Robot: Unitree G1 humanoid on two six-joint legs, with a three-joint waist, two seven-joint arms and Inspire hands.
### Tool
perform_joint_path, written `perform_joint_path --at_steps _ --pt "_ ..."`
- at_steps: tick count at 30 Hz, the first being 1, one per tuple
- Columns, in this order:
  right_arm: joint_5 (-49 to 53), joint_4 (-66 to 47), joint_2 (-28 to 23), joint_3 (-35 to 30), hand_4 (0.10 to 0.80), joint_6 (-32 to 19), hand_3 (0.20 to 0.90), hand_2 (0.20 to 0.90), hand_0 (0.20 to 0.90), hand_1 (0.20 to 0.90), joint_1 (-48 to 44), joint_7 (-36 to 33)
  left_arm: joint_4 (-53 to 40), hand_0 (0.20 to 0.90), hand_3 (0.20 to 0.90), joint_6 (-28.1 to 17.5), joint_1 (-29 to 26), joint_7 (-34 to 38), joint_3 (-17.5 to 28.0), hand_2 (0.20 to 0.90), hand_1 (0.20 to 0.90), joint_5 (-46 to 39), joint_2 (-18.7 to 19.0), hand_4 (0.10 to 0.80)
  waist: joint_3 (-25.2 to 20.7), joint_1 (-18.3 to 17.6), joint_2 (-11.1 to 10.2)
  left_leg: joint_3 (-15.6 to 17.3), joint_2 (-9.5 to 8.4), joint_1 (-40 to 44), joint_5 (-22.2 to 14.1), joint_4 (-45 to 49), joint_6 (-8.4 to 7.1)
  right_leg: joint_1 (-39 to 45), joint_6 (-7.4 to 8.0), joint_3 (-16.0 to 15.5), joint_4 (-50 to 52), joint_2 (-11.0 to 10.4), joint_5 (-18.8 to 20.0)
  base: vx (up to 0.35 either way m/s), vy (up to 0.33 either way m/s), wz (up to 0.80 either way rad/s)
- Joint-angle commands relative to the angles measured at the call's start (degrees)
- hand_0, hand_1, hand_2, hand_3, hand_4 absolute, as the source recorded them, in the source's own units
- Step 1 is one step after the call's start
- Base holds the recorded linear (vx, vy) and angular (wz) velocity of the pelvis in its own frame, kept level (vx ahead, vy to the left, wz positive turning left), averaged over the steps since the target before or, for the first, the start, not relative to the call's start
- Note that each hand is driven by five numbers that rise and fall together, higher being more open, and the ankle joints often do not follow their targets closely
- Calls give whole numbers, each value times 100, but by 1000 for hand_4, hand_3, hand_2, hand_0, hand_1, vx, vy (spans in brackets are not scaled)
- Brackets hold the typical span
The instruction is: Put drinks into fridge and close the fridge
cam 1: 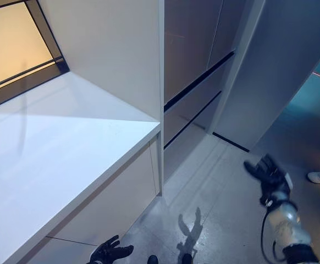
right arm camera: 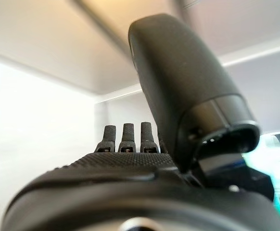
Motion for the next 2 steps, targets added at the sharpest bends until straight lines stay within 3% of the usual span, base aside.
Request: perform_joint_path --at_steps 1,2 --pt "-300 -1 42 -43 800 -356 900 900 900 900 -313 508 167 900 900 -270 -141 -182 37 900 900 -142 67 800 -219 35 -167 574 -98 -5 -550 14 79 21 -107 -108 18 249 -401 -60 -28 -4" --pt "-388 466 225 45 800 -199 900 900 900 900 -221 649 202 900 900 -235 -175 -202 76 900 900 -204 56 800 -208 30 -164 575 -100 10 -557 14 86 32 -119 -100 18 254 -420 -39 -16 -2"
